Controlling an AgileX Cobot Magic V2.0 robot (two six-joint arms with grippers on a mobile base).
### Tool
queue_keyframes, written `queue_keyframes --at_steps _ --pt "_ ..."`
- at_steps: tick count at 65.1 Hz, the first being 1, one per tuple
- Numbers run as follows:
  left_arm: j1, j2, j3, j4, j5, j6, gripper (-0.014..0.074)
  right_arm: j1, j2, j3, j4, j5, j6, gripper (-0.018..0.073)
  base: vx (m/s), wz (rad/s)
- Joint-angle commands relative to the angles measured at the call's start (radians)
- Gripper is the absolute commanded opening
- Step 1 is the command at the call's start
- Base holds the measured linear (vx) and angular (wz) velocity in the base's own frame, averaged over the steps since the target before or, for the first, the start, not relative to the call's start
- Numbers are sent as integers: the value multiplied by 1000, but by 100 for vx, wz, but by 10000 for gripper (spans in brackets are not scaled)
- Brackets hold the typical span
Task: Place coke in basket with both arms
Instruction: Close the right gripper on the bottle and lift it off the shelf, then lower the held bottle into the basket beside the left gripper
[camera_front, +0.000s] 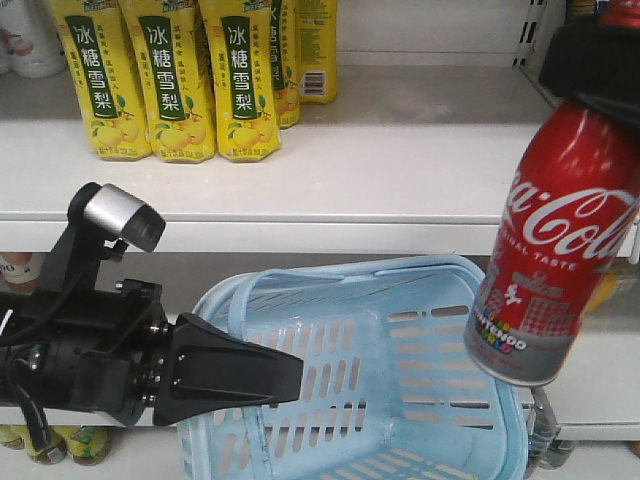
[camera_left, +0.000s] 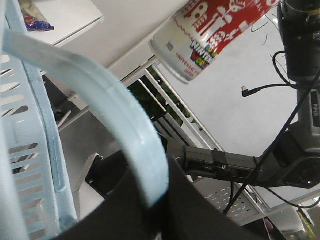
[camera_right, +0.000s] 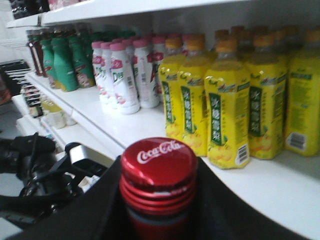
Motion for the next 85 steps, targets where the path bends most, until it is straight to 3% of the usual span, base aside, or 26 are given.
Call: queue_keyframes --at_steps 1,26,51,85 --pt "-4 -26 -29 -104 -178 5 -6 -4 35 -28 -2 -14 4 -4 0 0" --pt "-4 -26 -29 -104 -178 5 -6 -2 198 10 -2 -185 4 -3 0 0" --pt "-4 -26 -29 -104 -178 5 -6 -2 202 301 -1 -13 -110 -3 0 0" --pt "-4 -26 -29 -104 -178 5 -6 -2 207 334 -1 33 -146 13 0 0"
